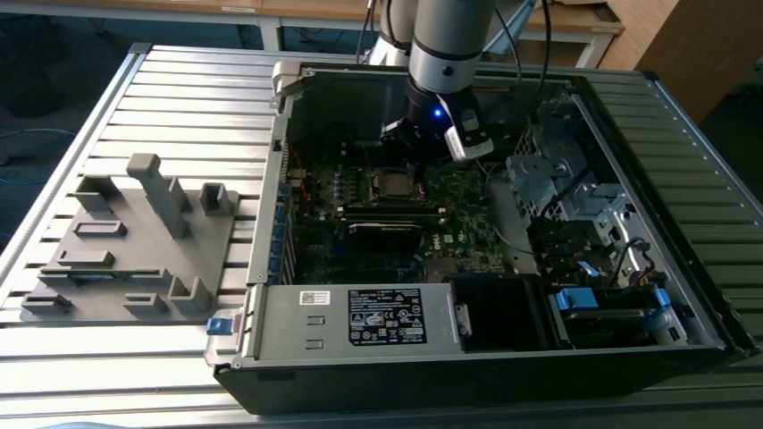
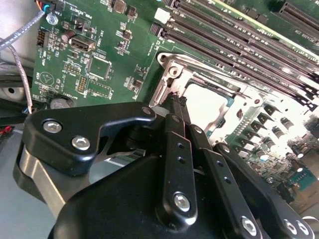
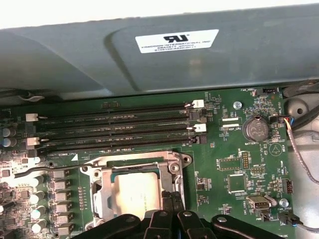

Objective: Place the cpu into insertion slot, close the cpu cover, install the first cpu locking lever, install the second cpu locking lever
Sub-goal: 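Close the cpu cover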

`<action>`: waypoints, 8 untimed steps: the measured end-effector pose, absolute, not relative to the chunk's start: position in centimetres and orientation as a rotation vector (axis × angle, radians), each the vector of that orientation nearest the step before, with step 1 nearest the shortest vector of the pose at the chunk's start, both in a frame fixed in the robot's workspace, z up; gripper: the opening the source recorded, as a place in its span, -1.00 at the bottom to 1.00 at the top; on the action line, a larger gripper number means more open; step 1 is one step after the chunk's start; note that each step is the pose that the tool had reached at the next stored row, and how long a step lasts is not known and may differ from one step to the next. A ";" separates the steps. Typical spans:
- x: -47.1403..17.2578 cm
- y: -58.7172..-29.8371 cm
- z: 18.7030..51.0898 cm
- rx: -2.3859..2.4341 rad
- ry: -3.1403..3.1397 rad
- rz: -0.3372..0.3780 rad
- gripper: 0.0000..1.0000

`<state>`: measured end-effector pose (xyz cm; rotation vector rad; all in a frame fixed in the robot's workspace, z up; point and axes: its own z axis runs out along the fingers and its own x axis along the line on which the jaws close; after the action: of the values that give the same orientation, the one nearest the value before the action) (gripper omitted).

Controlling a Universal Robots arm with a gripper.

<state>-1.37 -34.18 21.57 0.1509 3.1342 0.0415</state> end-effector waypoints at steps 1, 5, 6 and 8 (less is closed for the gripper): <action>-1.4 -34.2 21.6 0.151 3.134 0.041 -0.80; -1.5 -34.2 21.6 0.151 3.134 0.042 -0.80; -1.5 -34.2 21.6 0.151 3.134 0.042 -0.80; -1.6 -34.2 21.6 0.151 3.134 0.042 -0.80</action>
<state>-1.57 -34.18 21.57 0.1508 3.1342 0.0415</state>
